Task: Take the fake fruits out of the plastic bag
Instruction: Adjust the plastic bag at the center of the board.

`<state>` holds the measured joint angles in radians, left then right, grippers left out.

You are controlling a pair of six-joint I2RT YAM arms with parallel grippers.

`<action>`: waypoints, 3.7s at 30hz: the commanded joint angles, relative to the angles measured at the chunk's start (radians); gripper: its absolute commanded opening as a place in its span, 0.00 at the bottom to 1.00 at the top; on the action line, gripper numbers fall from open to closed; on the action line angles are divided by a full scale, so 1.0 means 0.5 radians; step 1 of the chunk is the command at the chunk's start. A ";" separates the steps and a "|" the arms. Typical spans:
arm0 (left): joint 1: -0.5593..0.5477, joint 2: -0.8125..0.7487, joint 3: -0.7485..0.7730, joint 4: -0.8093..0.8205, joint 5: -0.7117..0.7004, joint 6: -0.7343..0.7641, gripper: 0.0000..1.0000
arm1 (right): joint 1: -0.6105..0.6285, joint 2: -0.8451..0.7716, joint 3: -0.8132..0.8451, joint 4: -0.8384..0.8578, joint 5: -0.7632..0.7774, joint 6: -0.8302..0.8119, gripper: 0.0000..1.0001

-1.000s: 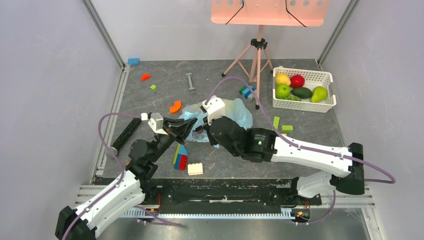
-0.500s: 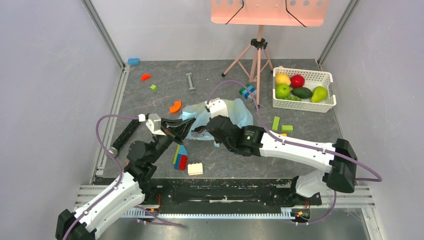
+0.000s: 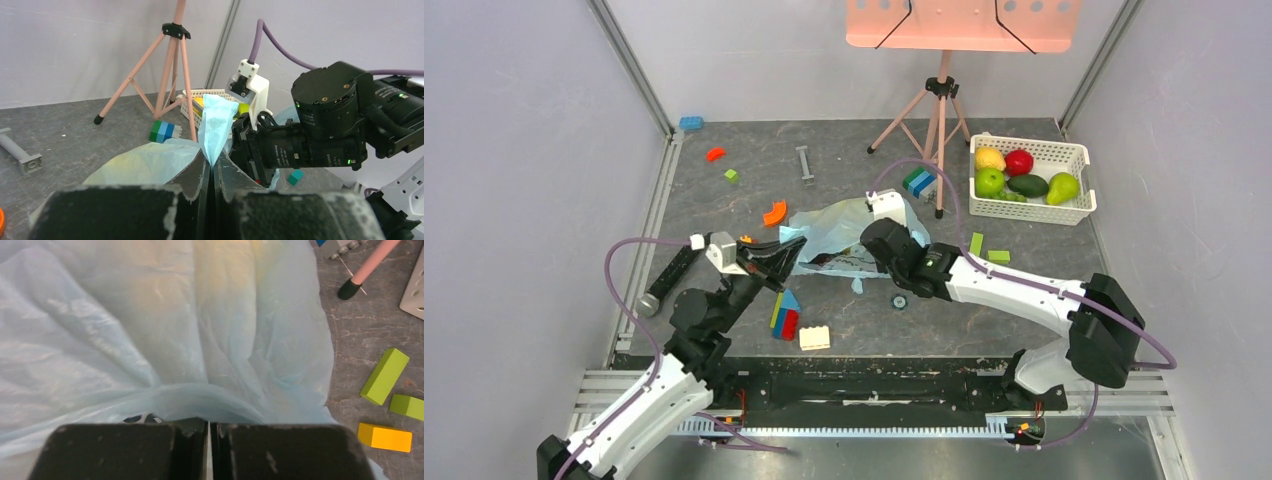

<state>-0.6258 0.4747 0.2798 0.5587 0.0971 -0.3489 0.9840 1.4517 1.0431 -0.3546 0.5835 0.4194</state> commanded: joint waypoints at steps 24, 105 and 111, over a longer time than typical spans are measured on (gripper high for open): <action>-0.011 0.352 1.640 -1.786 -0.612 0.124 0.95 | -0.060 -0.332 -0.397 0.756 -0.498 -0.006 0.00; -1.055 1.732 1.300 -1.631 -1.467 -0.511 0.02 | -0.290 -0.563 -0.786 1.097 -0.837 0.442 0.00; -1.006 1.815 1.255 -1.544 -1.574 -0.491 0.02 | -0.290 -0.552 -0.783 1.033 -0.713 0.411 0.00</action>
<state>-1.1435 1.3548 0.9230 -0.2840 -0.6151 -0.5579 0.8440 1.1912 0.6556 0.1627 0.1600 0.6384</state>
